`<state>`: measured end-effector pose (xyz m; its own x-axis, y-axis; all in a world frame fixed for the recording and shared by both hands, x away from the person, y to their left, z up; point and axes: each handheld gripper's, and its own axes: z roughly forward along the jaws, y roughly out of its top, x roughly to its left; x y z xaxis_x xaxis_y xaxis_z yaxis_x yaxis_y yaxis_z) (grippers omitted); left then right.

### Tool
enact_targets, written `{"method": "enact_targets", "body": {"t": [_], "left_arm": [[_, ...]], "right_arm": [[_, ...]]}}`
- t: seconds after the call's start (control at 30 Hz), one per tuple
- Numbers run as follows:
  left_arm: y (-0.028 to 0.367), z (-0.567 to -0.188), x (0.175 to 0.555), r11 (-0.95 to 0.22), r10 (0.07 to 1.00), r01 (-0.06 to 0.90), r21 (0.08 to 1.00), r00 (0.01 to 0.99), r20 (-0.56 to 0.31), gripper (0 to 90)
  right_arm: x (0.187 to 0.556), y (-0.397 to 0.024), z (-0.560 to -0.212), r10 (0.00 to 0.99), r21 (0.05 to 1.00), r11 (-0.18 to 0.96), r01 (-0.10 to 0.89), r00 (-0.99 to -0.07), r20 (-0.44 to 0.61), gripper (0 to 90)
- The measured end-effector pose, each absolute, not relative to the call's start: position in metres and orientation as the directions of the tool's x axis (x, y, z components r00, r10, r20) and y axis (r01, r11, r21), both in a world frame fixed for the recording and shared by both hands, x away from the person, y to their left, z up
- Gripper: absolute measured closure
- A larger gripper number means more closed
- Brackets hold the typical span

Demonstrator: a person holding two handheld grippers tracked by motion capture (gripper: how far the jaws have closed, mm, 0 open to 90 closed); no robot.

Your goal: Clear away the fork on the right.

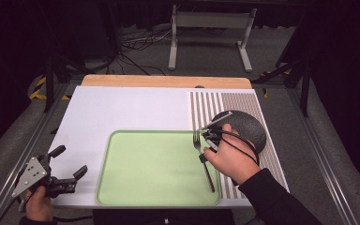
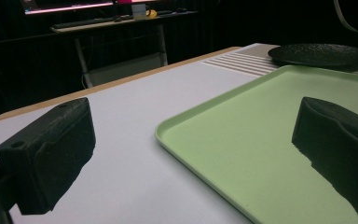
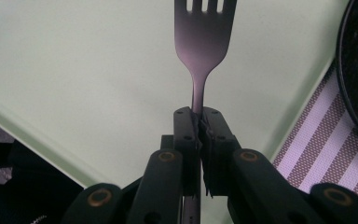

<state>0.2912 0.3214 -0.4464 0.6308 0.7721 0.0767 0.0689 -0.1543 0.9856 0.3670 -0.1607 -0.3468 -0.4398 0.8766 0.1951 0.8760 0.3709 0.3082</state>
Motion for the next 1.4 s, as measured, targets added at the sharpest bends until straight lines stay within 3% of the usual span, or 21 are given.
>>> {"method": "enact_targets", "body": {"t": [0.47, 1.4], "left_arm": [[0.321, -0.446, 0.291, -0.154, 0.770, 0.066, 0.986, 0.633, 0.078, 0.0], [0.321, -0.446, 0.291, -0.156, 0.771, 0.070, 0.985, 0.632, 0.077, 0.0]], "right_arm": [[0.374, -0.160, -0.364, 0.887, 0.317, 0.357, 0.879, -0.425, 0.182, 85.2], [0.385, -0.163, -0.399, 0.911, 0.235, 0.321, 0.917, -0.367, 0.186, 84.7]]}}
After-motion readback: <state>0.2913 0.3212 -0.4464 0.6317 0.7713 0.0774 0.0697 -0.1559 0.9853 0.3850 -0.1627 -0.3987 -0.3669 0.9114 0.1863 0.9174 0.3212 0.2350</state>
